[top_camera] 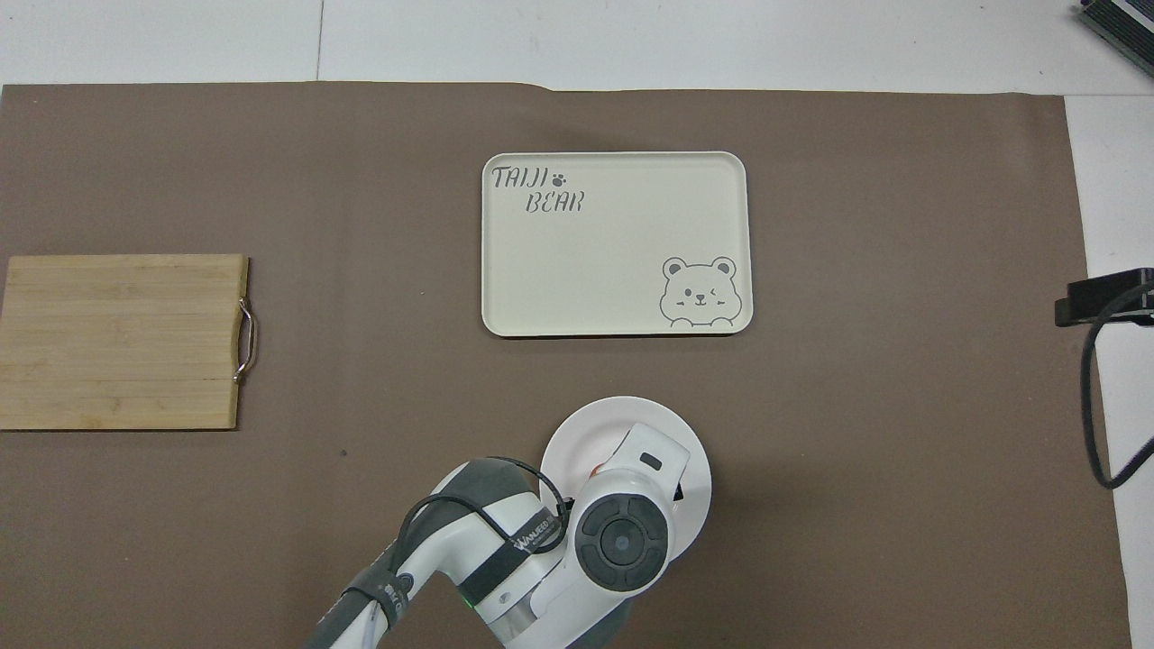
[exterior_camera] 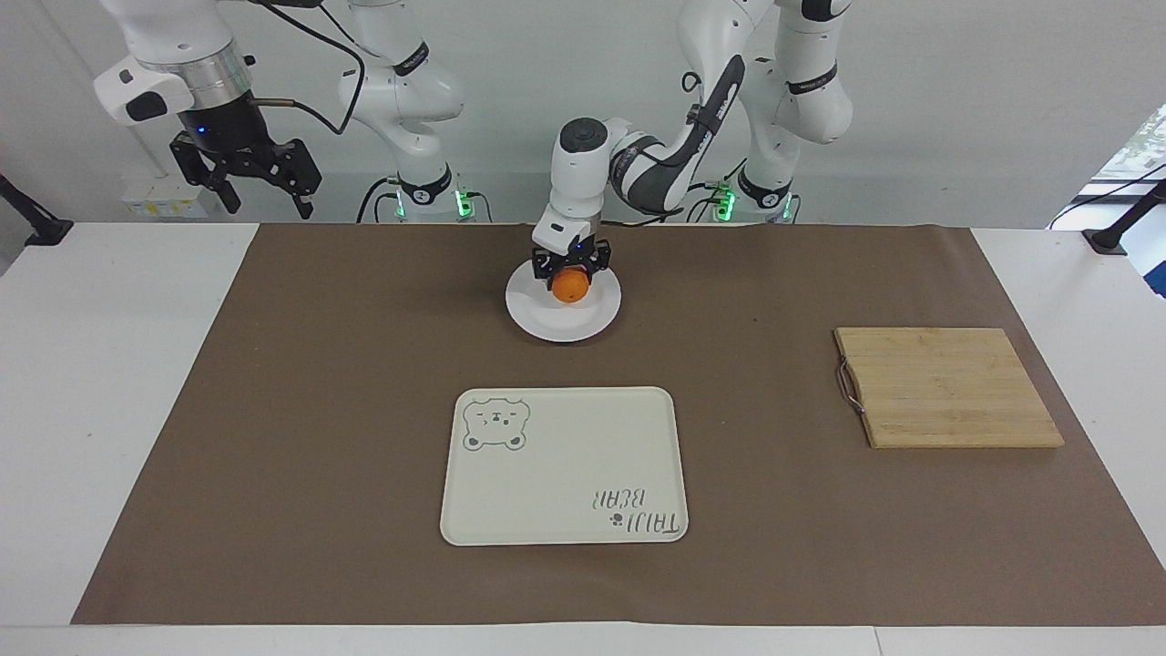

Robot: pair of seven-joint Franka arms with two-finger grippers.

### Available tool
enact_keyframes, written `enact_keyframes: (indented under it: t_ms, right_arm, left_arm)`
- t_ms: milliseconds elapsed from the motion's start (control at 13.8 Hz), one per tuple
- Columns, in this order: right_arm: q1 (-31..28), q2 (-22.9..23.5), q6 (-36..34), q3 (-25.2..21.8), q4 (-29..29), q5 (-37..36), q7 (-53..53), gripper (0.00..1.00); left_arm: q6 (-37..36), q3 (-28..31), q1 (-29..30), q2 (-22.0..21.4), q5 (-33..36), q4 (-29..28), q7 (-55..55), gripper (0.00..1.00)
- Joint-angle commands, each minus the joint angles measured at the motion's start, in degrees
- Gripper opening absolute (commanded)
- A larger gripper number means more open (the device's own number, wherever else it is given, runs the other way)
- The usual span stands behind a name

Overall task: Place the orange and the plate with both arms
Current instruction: 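Open the left gripper to drop the orange onto the plate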

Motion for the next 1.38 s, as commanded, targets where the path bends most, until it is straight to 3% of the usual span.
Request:
enact_keyframes:
  t_ms: [0,290,580,1015,1305]
  right_arm:
    - [-0.4,-0.8,-0.5,0.3,-0.4,-0.6,-0.9,1.0]
    - [-0.4,-0.8,-0.5,0.3,-0.4,-0.6,-0.9,1.0]
    - [-0.4,-0.8,-0.5,0.3,-0.4,-0.6,-0.9,1.0]
    - [-0.4,-0.8,-0.5,0.3,-0.4,-0.6,-0.9,1.0]
    - [-0.4,-0.8,-0.5,0.3,-0.4,-0.6,-0.9,1.0]
  left_arm:
    - [-1.7,1.3,0.1,-2.4,1.1,0.4,-0.2,1.0]
    - [-9.9,1.6,7.9,-6.7,1.1,4.5,9.2,1.0]
    - [-15.5,1.6,19.4,-10.2,0.3,7.2,23.0,1.0]
    - [-25.1,1.7,32.5,-10.1,-1.0,15.5,39.6,1.0]
    - [-28.1,1.8,41.3,-10.2,-0.7,16.5,53.2,1.0]
